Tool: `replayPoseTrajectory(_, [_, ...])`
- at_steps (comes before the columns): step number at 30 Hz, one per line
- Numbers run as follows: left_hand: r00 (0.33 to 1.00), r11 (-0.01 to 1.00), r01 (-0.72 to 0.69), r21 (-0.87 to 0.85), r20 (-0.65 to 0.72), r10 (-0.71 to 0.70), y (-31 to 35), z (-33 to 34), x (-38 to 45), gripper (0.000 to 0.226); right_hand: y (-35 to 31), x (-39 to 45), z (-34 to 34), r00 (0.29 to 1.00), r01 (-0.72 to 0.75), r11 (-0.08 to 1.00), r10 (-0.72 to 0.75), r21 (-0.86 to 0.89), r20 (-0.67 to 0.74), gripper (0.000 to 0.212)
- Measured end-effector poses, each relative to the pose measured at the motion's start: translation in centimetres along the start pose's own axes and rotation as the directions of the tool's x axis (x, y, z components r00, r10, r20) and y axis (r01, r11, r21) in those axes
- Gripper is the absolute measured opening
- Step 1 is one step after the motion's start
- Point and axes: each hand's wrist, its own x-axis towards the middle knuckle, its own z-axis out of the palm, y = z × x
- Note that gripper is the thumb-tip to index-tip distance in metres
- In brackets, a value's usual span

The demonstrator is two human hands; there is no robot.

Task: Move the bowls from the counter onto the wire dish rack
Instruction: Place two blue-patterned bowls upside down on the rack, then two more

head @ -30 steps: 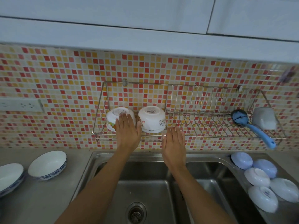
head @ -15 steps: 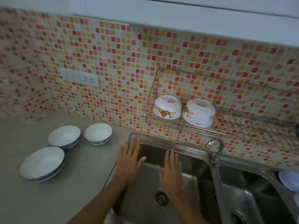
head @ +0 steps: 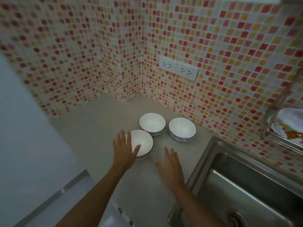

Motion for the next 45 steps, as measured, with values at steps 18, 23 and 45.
replayPoseTrajectory(18, [0.852,0.557,0.517,-0.65,0.458,-0.255,-4.8,2.3,4.0,0.053,-6.6,6.2,5.4,0.9,-0.435,0.754,0.384,0.492,0.208,0.043])
replayPoseTrajectory(23, [0.862,0.538,0.499,-0.68,0.45,-0.232,-4.7,2.5,3.8,0.069,-4.2,7.5,8.2,0.892,-0.45,0.721,0.387,0.526,0.234,0.055])
replayPoseTrajectory(45, [0.881,0.576,0.372,-0.728,0.473,0.029,11.1,4.6,-6.1,0.071,7.5,-5.5,-0.8,0.853,-0.403,0.491,0.508,0.772,0.122,0.032])
